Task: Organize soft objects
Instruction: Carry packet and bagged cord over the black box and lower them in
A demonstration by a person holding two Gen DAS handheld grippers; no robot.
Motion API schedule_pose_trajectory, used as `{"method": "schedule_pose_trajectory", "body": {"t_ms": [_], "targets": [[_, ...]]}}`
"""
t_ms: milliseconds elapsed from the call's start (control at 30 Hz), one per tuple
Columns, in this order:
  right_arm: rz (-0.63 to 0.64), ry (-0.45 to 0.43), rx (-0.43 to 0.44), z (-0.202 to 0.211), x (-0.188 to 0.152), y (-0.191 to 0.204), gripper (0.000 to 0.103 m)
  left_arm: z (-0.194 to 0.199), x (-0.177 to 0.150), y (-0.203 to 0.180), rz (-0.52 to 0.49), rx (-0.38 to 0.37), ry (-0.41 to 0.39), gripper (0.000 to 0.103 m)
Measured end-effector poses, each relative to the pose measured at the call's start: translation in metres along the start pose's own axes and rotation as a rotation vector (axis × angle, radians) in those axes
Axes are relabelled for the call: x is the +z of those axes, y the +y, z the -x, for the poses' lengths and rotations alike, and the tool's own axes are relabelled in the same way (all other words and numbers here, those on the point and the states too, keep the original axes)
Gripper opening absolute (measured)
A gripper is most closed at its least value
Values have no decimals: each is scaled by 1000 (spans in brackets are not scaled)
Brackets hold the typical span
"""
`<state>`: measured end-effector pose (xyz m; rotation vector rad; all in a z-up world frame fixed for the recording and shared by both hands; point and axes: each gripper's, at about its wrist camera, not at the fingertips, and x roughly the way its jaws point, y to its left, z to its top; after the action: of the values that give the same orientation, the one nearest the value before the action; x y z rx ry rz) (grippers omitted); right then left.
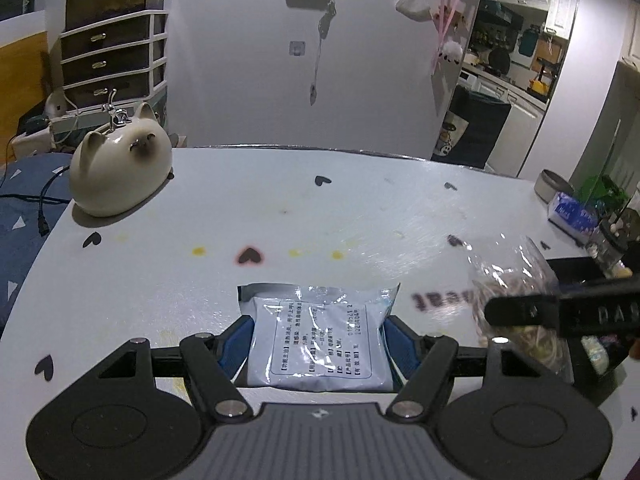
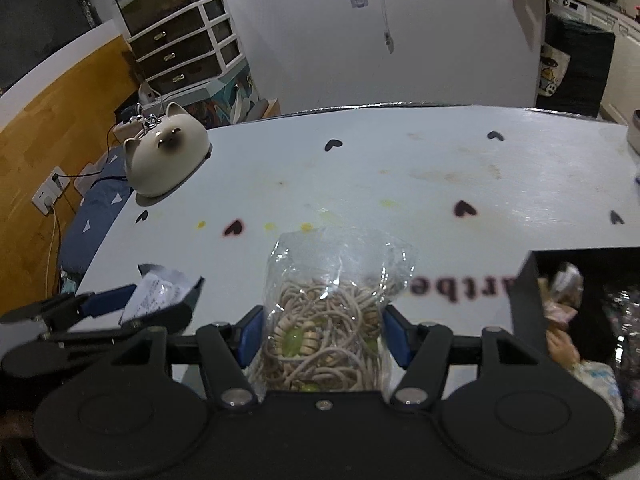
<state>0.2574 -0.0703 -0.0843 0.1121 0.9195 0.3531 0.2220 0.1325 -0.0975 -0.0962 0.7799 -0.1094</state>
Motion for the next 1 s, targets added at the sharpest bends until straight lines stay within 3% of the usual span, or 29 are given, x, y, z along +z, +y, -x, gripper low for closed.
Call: {"method": "schedule_pose_trajectory", "body": {"t_ms": [367,1000], "targets": [[-11,-52,52,55,-19,-49,63,24,0,-60,65,-14,-26,71],[-81,-83,22,108,-32,-189,63,1,4,-197,55,-103,-28,71]]}}
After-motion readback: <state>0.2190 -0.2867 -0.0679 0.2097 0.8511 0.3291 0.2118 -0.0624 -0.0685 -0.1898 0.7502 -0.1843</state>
